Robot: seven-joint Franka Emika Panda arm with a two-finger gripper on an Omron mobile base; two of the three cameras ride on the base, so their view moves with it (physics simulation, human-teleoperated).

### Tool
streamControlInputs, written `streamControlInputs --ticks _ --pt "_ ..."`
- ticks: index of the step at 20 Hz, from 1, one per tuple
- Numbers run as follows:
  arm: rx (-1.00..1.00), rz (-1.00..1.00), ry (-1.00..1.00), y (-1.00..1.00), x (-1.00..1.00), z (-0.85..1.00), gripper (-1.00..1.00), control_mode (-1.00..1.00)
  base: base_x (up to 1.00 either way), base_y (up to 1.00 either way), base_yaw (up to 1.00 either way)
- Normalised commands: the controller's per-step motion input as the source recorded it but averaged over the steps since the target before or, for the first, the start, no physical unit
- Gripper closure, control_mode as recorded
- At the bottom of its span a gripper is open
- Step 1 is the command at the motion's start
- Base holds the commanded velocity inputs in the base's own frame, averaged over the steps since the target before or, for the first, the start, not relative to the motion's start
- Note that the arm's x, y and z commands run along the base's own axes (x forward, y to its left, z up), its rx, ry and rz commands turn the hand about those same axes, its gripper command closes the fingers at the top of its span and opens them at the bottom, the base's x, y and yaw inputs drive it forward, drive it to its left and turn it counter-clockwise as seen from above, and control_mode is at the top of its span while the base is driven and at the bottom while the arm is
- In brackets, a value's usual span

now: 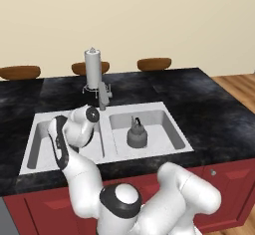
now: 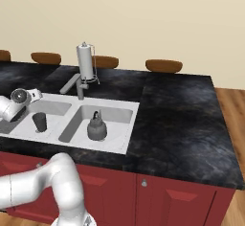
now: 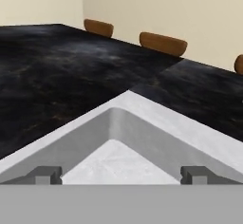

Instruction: Place the glass cup in the left basin and the kettle in the right basin of the sink.

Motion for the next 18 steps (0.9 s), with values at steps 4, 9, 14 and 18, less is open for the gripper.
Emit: streamControlInputs --ticks 4,9,14,18 --pt "0.00 0.03 0.00 -0.33 -0.37 0.08 -1.00 -1.00 0.00 0.00 0.00" --pt "0.00 0.00 0.00 -0.37 -0.28 0.10 -1.00 -1.00 0.00 0.00 0.00" --pt "0.00 0.00 0.01 -0.42 -0.15 0.16 -1.00 -1.00 0.00 0.00 0.00" --pt "0.00 0.00 0.03 -0.39 -0.09 0.01 -1.00 -1.00 0.00 0.00 0.00"
